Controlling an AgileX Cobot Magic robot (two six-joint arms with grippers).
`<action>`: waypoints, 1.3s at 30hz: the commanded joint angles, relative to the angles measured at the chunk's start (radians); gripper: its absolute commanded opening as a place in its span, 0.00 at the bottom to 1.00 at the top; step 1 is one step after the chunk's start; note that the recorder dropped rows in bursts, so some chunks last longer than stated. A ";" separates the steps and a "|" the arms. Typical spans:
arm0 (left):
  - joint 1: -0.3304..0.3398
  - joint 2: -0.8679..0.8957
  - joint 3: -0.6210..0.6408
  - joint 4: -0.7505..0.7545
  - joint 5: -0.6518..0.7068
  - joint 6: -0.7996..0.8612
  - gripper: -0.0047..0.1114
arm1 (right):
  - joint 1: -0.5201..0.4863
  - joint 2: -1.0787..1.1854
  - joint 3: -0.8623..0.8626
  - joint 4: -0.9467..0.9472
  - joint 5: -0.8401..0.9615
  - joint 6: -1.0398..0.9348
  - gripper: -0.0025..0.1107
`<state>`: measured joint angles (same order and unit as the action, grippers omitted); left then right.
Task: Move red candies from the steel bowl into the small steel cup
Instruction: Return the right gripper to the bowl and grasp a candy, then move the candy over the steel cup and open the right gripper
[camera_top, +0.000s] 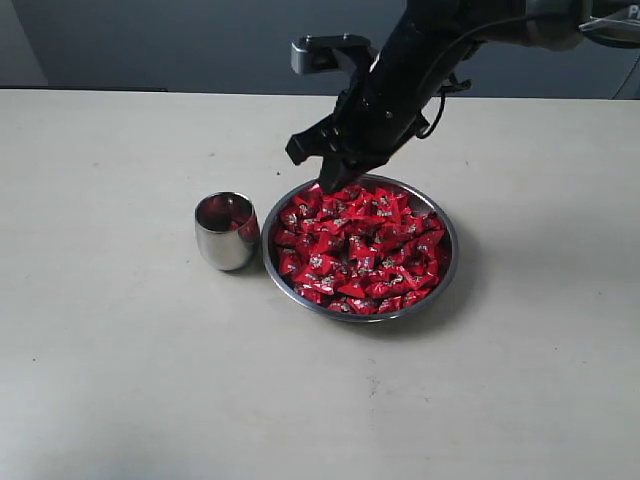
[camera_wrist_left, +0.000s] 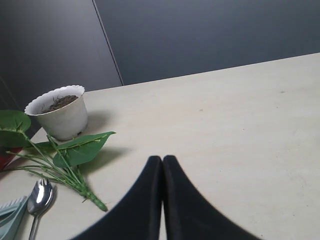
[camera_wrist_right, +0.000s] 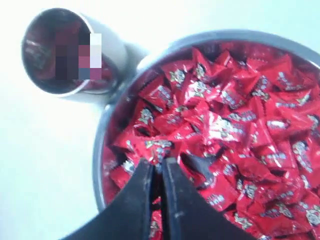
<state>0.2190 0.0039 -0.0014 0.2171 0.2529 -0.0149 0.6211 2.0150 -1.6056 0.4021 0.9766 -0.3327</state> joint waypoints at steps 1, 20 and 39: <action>-0.003 -0.004 0.001 0.004 -0.013 -0.004 0.04 | -0.003 -0.010 -0.043 0.124 -0.008 -0.061 0.03; -0.003 -0.004 0.001 0.004 -0.013 -0.004 0.04 | 0.110 0.176 -0.268 0.192 -0.021 -0.086 0.03; -0.003 -0.004 0.001 0.004 -0.013 -0.004 0.04 | 0.110 0.211 -0.287 0.102 0.022 -0.067 0.41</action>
<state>0.2190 0.0039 -0.0014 0.2171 0.2529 -0.0149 0.7403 2.2589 -1.8844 0.5543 0.9847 -0.4113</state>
